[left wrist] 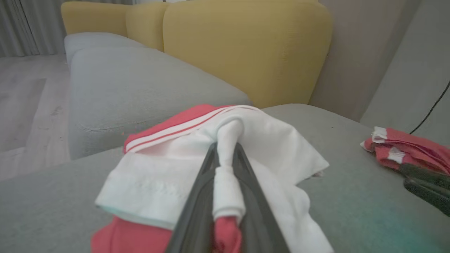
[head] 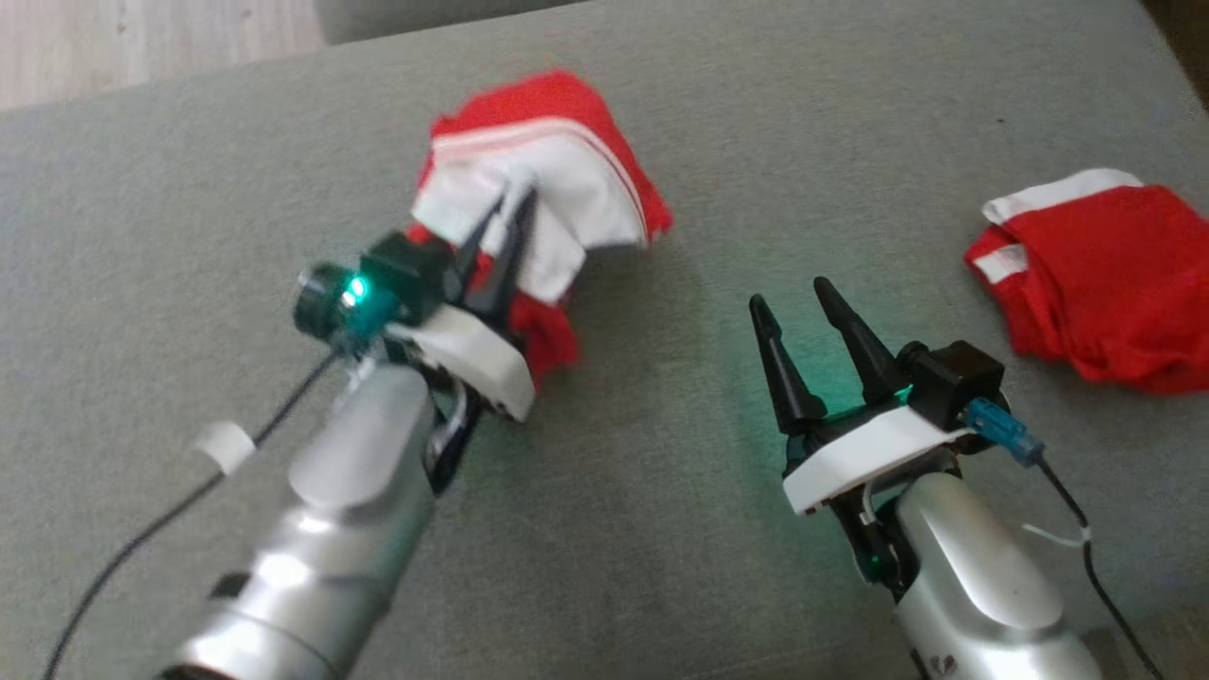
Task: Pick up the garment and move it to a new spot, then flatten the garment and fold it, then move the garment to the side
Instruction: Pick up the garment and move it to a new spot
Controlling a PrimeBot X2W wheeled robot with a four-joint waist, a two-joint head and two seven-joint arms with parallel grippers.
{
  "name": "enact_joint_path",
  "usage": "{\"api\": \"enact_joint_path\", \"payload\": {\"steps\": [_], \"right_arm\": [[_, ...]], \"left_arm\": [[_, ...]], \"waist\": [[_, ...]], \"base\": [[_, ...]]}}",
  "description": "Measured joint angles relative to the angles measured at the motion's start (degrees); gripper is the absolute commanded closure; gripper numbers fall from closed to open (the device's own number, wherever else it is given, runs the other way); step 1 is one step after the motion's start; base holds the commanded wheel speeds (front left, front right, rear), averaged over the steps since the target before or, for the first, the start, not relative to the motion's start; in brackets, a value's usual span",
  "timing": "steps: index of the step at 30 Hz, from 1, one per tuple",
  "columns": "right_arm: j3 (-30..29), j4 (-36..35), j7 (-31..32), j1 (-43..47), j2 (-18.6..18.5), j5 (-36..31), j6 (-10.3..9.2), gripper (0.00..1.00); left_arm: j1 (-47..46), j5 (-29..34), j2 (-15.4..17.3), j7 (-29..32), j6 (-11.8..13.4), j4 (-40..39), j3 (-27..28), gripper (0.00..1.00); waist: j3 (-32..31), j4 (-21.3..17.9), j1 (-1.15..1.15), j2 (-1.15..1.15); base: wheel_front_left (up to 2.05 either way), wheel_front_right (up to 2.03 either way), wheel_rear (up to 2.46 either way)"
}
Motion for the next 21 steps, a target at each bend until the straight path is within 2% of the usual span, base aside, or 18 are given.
{"api": "enact_joint_path", "payload": {"steps": [7, 8, 9, 16, 21], "right_arm": [[0.5, 0.2, 0.0, 0.1, 0.0, 0.5, 0.00, 0.00], [0.5, 0.2, 0.0, 0.1, 0.0, 0.5, 0.00, 0.00], [0.3, 0.3, 0.0, 0.1, 0.0, 0.4, 0.00, 0.00], [-1.3, 0.9, 0.0, 1.2, 0.0, 0.1, 0.00, 0.00], [-3.1, 1.5, 0.0, 3.2, 0.0, -0.4, 0.00, 0.00]], "left_arm": [[6.8, -1.3, -0.5, 0.0, 0.0, -1.3, -2.2, 1.00], [7.5, -1.0, -0.5, 0.0, 0.2, -1.3, -2.1, 0.80], [8.0, -0.5, -0.5, 0.0, 0.6, -1.3, -1.9, 0.00], [11.8, 2.1, -0.4, 0.0, 3.7, -6.8, 4.8, 0.00], [20.0, 5.2, 0.3, -0.2, 6.2, -12.3, 12.0, 0.00]], "waist": [[-0.9, -1.5, 0.00, 0.00], [-0.9, -1.4, 0.00, 0.00], [-0.9, -1.2, 0.00, 0.00], [-2.4, 0.4, 0.00, 0.00], [-5.1, 2.0, 0.00, 0.00]], "base": [[0.00, 0.00, 0.00], [0.00, 0.00, 0.00], [0.00, 0.00, 0.00], [0.00, 0.00, 0.00], [0.00, 0.00, 0.00]]}}
